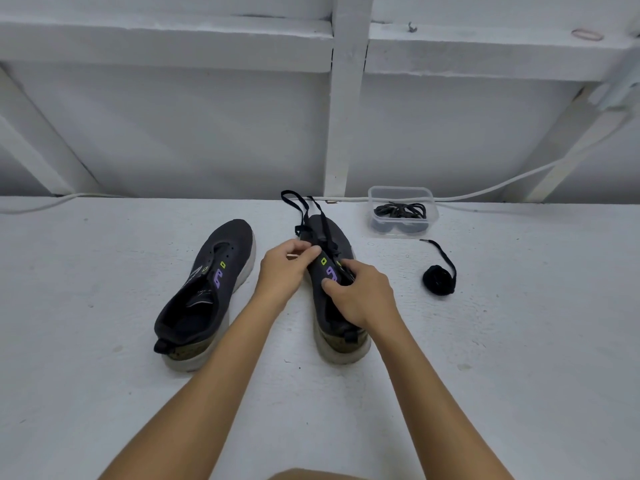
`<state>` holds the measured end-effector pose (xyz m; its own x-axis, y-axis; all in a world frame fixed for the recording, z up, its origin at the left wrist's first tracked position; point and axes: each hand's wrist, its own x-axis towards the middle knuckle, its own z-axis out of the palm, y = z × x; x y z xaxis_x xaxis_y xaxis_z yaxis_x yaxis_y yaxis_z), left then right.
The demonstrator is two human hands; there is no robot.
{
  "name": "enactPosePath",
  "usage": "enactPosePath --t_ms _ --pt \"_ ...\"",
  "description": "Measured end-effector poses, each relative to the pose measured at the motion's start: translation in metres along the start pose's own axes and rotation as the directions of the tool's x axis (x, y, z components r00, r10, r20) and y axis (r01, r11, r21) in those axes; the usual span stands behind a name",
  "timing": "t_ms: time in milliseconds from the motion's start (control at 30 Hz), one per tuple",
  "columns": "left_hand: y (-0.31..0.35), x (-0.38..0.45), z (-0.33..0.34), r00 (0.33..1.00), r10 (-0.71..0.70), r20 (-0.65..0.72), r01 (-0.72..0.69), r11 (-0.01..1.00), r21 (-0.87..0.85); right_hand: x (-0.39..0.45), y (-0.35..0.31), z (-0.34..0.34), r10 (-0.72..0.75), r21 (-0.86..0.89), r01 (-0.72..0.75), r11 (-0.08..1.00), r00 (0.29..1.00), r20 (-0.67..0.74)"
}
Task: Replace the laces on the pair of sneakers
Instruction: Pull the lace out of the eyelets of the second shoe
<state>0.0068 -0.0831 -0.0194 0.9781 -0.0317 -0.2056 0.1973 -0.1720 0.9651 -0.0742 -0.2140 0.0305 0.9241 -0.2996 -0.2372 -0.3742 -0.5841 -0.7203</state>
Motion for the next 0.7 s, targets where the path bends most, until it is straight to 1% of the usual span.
enactPosePath --t_ms 67,167,200,233,333,467,533,600,700 --pt "0.001 0.003 0.0 0.998 0.019 -0.052 -0.018 1.0 0.007 0.0 0.0 0.0 0.0 0.012 0.0 1.0 1.0 0.0" --pt "0.006 0.002 0.002 0.993 -0.058 -0.106 0.035 0.978 -0.208 0.0 0.001 -0.001 0.003 0.041 -0.002 0.999 1.0 -0.003" --pt "0.005 0.001 0.004 0.99 -0.081 -0.113 0.049 0.964 -0.261 0.0 0.001 -0.002 0.004 0.049 -0.004 0.999 1.0 -0.005" --pt "0.004 0.0 0.006 0.988 -0.091 -0.123 0.053 0.958 -0.281 0.0 0.001 -0.002 0.004 0.052 -0.004 0.999 1.0 -0.003" --pt "0.006 0.0 0.008 0.989 -0.088 -0.117 0.052 0.958 -0.282 0.0 0.002 0.0 -0.004 0.063 0.003 0.998 1.0 0.019" --pt "0.011 0.001 0.006 0.994 -0.08 -0.071 0.06 0.967 -0.247 0.01 0.003 -0.014 0.043 0.146 -0.052 0.988 0.997 0.062" --pt "0.01 0.002 0.005 0.994 -0.09 -0.061 0.072 0.965 -0.251 0.02 0.003 -0.02 -0.004 0.088 0.002 0.996 1.0 0.031" --pt "0.008 0.004 0.006 0.994 -0.099 -0.052 0.082 0.963 -0.257 0.031 0.001 -0.022 -0.105 0.015 0.106 0.994 0.994 -0.011" --pt "0.008 0.005 0.006 0.995 -0.095 -0.042 0.082 0.965 -0.249 0.047 -0.003 -0.017 -0.197 -0.09 0.2 0.976 0.98 0.038"
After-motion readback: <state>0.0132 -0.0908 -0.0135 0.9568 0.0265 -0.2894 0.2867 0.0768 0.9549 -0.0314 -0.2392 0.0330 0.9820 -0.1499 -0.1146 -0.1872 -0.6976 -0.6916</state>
